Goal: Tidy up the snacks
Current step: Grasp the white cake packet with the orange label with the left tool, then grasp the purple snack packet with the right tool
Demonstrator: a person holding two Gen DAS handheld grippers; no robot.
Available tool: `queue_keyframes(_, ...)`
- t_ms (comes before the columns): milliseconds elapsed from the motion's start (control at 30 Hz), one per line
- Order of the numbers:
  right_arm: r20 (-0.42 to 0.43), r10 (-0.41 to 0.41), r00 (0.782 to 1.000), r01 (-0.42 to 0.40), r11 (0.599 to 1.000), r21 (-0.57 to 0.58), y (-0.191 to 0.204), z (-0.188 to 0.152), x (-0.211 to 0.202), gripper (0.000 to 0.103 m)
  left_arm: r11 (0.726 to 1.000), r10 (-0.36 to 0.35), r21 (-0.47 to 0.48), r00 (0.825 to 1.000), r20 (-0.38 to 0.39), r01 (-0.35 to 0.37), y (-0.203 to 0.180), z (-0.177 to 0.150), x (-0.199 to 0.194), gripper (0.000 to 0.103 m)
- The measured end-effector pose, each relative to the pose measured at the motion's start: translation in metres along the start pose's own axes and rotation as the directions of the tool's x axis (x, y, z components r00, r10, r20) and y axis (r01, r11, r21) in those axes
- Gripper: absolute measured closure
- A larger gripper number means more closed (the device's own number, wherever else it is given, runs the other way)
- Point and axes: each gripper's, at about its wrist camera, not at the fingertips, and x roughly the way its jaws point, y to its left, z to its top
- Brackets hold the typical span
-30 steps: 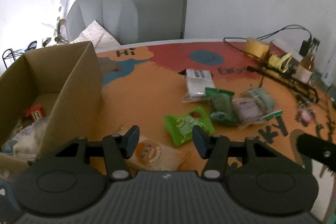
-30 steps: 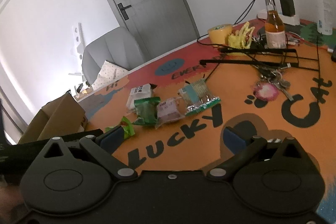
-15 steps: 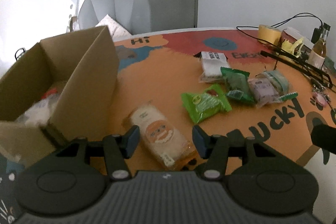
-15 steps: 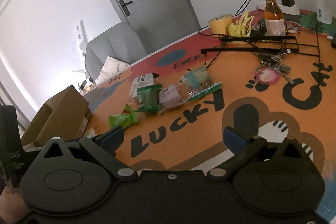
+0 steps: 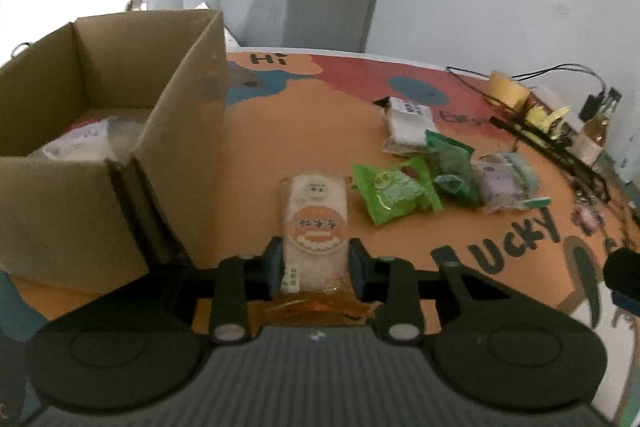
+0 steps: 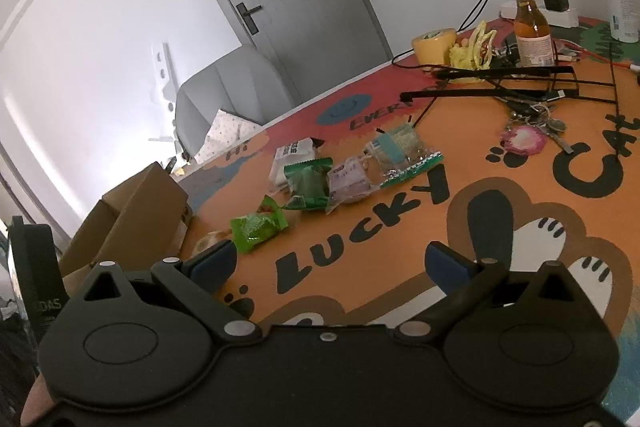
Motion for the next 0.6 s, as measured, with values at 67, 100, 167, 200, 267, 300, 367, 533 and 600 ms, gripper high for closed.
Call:
queue_keyframes(67,0.003,-0.001,1.000,0.001,1.000,0.007,-0.001,-0.001,-0.002,0.000,1.000,-0.014,0.017,1.000,0.004,0.014,-0.001,-0.004,-0.003,0.071)
queue_keyframes(100,0.003,0.001,1.000,-0.001,1.000,0.010,-0.001,-0.001,-0.002,0.000,0.999,-0.023,0.024,1.000,0.005,0.023,-0.002,-0.006,-0.004,0.071)
queue_keyframes(167,0.004,0.002,1.000,-0.002,1.000,0.009,0.000,-0.003,-0.005,0.000,0.998,-0.040,0.038,0.999,0.001,0.040,-0.004,-0.007,-0.007,0.071)
queue_keyframes(200,0.006,0.001,1.000,-0.001,1.000,0.007,0.000,-0.003,-0.005,0.000,0.998,-0.047,0.045,0.999,-0.003,0.047,-0.005,-0.008,-0.008,0.071)
queue_keyframes(267,0.012,0.003,1.000,-0.003,1.000,0.009,0.001,-0.003,-0.007,0.000,0.997,-0.055,0.057,0.998,-0.013,0.056,-0.007,-0.009,-0.010,0.070)
queue_keyframes(300,0.015,0.004,1.000,-0.004,1.000,0.010,0.001,-0.003,-0.008,0.000,0.996,-0.056,0.061,0.998,-0.018,0.057,-0.007,-0.009,-0.011,0.070)
queue_keyframes(367,0.020,0.006,1.000,-0.007,1.000,0.010,0.003,-0.003,-0.009,0.000,0.996,-0.062,0.062,0.998,-0.026,0.064,-0.006,-0.009,-0.011,0.070)
queue_keyframes(533,0.016,0.012,1.000,-0.012,1.000,0.006,0.006,-0.004,-0.010,0.000,0.995,-0.068,0.066,0.997,-0.021,0.069,-0.005,-0.008,-0.014,0.067)
queue_keyframes(600,0.012,0.011,1.000,-0.011,1.000,-0.002,0.007,-0.006,-0.010,0.000,0.995,-0.071,0.071,0.997,-0.011,0.071,-0.006,-0.007,-0.014,0.065)
